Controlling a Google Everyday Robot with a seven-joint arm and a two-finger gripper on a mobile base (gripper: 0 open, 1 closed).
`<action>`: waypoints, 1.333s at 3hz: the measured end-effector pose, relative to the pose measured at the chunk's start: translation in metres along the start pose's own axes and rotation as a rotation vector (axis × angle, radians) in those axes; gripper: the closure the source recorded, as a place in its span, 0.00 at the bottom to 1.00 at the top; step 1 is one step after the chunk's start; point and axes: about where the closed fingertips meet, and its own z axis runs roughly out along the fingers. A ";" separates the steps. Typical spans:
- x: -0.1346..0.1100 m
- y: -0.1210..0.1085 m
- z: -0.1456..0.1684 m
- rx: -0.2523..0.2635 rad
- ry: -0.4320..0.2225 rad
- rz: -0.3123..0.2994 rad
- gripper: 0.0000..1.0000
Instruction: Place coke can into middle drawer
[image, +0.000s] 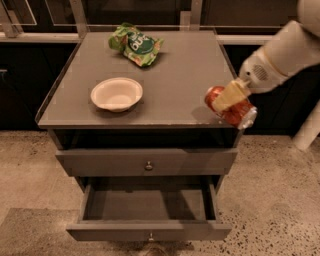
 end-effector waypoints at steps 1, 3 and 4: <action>0.041 0.023 -0.010 -0.014 -0.079 0.108 1.00; 0.102 0.026 0.005 -0.064 -0.227 0.240 1.00; 0.110 0.023 0.013 -0.074 -0.230 0.281 1.00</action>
Offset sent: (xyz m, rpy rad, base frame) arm -0.1035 -0.0522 -0.0967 0.4109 -0.0132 -0.2750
